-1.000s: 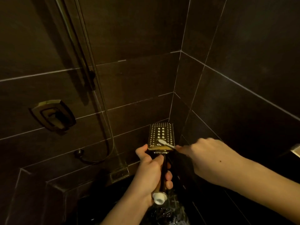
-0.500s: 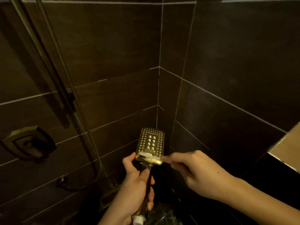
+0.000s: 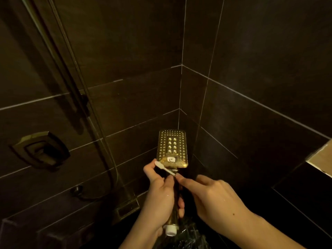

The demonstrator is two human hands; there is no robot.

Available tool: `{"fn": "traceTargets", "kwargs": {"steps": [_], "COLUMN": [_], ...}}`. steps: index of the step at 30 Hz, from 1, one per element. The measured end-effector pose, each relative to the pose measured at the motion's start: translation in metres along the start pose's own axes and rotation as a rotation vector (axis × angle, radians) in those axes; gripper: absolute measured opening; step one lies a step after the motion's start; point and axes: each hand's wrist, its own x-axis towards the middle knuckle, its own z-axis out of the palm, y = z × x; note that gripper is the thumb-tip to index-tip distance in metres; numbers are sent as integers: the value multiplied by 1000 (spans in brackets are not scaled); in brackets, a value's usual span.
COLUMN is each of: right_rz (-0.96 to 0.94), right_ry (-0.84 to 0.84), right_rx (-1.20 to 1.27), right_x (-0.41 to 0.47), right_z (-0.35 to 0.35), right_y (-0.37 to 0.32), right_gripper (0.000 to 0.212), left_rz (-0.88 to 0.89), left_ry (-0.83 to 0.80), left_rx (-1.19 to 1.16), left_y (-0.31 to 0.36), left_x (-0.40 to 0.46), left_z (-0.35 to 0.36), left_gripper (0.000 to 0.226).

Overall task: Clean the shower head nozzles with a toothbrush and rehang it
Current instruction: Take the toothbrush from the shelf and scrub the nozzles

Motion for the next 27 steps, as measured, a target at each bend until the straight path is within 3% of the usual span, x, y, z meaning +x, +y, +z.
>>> {"fn": "traceTargets", "kwargs": {"steps": [4,8,12,17,27], "right_rz": [26,1,-37,-70,-204], "right_ry": [16,85,206,302,257], "right_rx": [33,-77,-146,-229,-332], "right_x": [-9,-10,-3,-13,-6], "right_z": [-1,4,10,4,-32], "right_y": [7,5,4,21,41], "right_gripper": [59,75,77,49,46], "left_rz": [30,77,57,22,-11], "left_ry": [47,53,62,62,-85], "left_rx": [-45,-81,-189,-240,-229], "left_y": [2,8,14,16,24], "left_x": [0,-3,-4,-6,-13], "left_z": [-2,0,2,-4,-7], "left_gripper": [54,51,47,44,47]}}
